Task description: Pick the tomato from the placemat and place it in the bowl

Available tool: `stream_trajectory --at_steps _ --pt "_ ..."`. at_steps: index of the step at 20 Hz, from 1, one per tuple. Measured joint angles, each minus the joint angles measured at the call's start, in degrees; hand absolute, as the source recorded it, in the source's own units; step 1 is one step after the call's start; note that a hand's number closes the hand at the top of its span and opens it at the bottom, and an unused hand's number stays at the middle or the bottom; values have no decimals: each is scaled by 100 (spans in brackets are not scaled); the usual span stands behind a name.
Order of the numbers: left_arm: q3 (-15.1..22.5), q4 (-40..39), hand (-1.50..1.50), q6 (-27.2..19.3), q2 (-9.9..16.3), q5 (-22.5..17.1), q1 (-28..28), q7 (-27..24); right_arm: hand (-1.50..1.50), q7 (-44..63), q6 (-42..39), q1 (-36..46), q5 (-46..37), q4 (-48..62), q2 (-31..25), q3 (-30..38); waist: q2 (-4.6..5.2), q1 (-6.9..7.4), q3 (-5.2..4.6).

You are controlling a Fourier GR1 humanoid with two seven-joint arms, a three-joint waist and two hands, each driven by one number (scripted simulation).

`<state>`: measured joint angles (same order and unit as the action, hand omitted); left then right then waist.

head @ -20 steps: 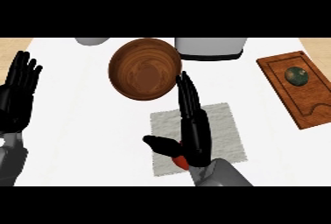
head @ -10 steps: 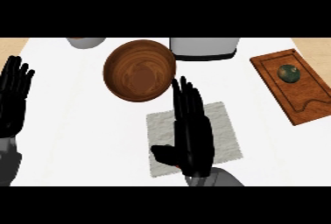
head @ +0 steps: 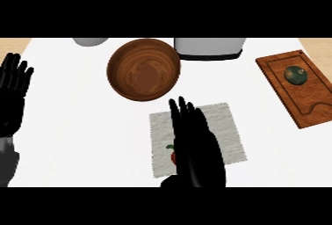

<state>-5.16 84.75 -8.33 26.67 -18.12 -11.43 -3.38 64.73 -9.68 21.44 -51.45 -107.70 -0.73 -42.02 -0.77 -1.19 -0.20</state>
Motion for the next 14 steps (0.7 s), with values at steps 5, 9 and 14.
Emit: stream_trajectory --at_steps 5,9,14 --pt "37 -98 0 -36 -80 95 -114 -54 -150 139 -465 -64 367 -284 -35 175 37 27 5" --pt "33 -36 0 16 -85 93 -121 -8 -150 135 -702 -183 467 -380 -62 313 48 62 9" --pt "-8 -38 0 29 -116 132 -131 -18 -150 23 -928 -429 430 -356 -60 472 58 82 13"
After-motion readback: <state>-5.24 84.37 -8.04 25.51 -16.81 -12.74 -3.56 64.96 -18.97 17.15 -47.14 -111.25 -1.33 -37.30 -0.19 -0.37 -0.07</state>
